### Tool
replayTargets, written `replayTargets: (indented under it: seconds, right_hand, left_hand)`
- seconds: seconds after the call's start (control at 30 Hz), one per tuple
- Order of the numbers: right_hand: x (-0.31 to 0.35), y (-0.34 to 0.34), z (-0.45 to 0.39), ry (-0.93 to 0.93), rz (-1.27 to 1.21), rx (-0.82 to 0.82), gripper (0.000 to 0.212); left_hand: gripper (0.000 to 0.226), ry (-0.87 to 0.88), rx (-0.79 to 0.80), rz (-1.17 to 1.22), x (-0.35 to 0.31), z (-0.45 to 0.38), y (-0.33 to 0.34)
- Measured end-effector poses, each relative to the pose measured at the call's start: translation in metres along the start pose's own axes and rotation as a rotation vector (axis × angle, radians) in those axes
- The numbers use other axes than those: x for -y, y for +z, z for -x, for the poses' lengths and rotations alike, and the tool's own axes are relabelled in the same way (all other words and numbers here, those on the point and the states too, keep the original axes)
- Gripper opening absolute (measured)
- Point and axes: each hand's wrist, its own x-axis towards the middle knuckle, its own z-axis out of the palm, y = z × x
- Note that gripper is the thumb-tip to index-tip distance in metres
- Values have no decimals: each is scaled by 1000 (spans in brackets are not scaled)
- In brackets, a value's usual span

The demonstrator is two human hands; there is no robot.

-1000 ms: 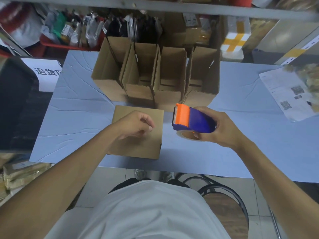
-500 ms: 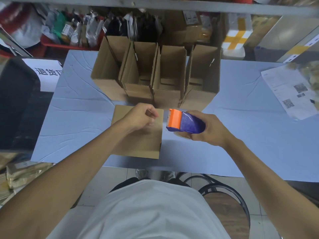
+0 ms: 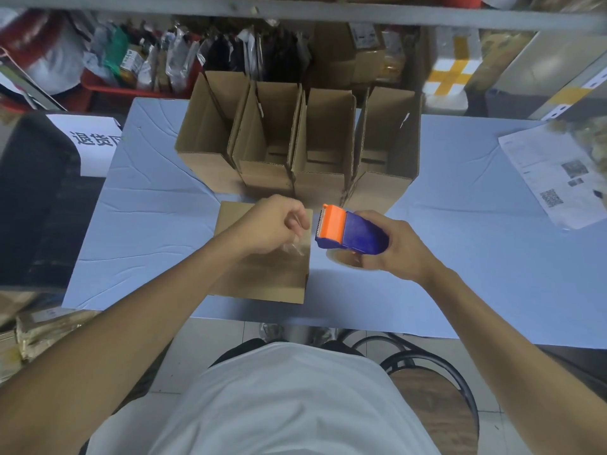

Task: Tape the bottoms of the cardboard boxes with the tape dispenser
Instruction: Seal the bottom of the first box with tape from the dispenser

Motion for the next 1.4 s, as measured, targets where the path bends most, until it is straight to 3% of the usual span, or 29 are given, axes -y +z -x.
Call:
replayTargets:
  seconds: [0.17,0.4,0.57,0.93,1.2,1.4]
  right_hand:
    - [6,4,1,-58,97,67,70]
    - [7,14,7,-146,305,129,68]
    - [-12,1,17,-3,431,33,61]
    - [-29,-1,-9,47,547,84,62]
    - [-27,-1,-28,65,625,170,67]
    - [-22,-6,-31,81,667,218,68]
  left_hand:
    - [34,43,48,65,-13,-2,-7]
    - [27,-279,50,575,-10,-3,-16]
    - [22,-351,-46,644,5,-2,-27]
    - [16,-339,-282,292,40,-18,10]
    - [14,-109,-391,-248,42,-20,28]
    - [25,-229,-360,-421,42,-25,20]
